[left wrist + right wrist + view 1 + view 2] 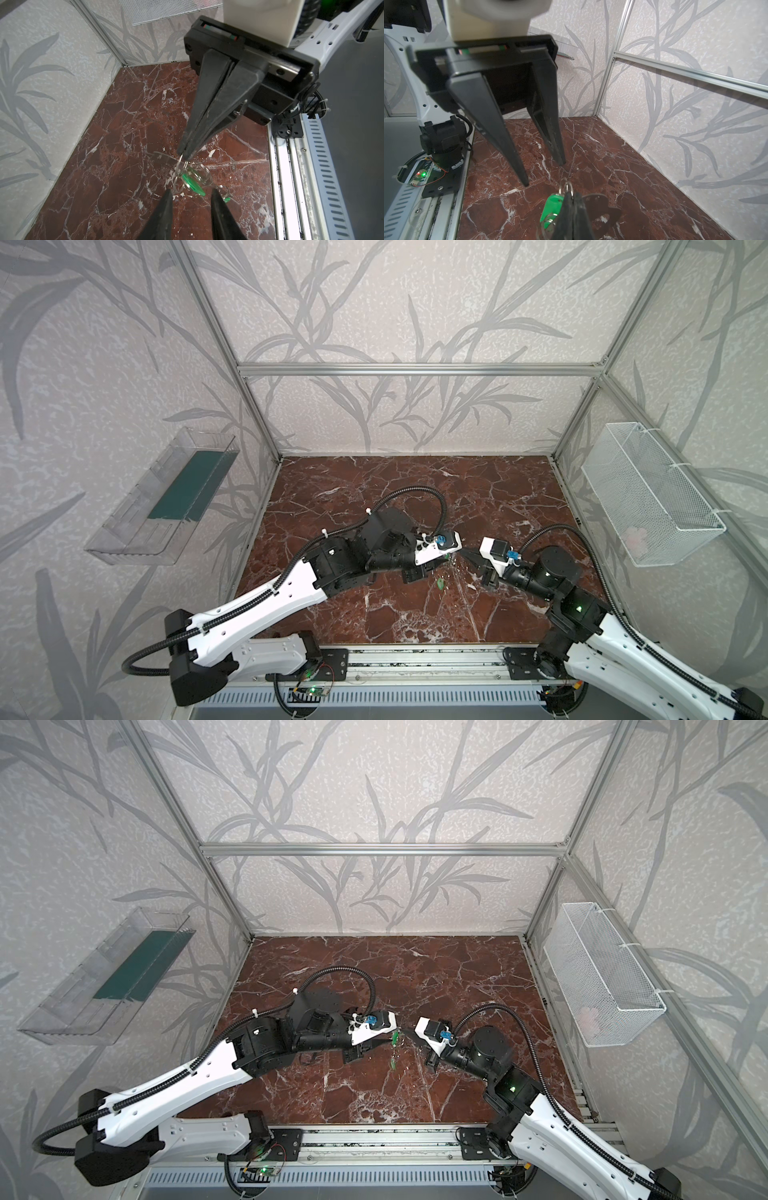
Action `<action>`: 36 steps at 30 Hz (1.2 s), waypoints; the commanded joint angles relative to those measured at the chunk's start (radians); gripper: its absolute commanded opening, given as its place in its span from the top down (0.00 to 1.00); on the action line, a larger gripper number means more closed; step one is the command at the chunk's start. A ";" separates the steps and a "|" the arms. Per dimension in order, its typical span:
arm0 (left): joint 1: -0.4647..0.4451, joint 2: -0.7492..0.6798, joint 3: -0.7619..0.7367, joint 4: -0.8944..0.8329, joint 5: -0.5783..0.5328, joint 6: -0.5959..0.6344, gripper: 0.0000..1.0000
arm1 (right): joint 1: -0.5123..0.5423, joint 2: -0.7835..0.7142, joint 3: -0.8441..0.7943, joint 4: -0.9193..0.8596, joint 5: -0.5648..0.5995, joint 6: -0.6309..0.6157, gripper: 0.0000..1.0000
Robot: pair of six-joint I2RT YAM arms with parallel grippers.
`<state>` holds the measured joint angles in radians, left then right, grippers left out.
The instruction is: Put the keys on the keyring
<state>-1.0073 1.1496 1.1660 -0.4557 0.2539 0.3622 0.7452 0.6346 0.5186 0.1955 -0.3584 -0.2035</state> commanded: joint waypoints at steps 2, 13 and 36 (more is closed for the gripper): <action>0.006 -0.020 -0.058 0.144 -0.023 -0.094 0.74 | 0.003 -0.006 -0.003 0.095 0.017 0.024 1.00; 0.010 -0.034 -0.144 0.267 -0.001 -0.190 0.81 | 0.002 -0.021 -0.009 0.101 0.016 0.029 1.00; 0.012 0.028 -0.114 0.206 0.002 -0.137 0.99 | 0.002 -0.036 -0.020 0.135 0.016 0.033 1.00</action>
<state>-0.9993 1.1660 1.0279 -0.2245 0.2375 0.2073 0.7452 0.6174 0.5037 0.2665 -0.3447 -0.1722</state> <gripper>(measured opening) 0.051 0.048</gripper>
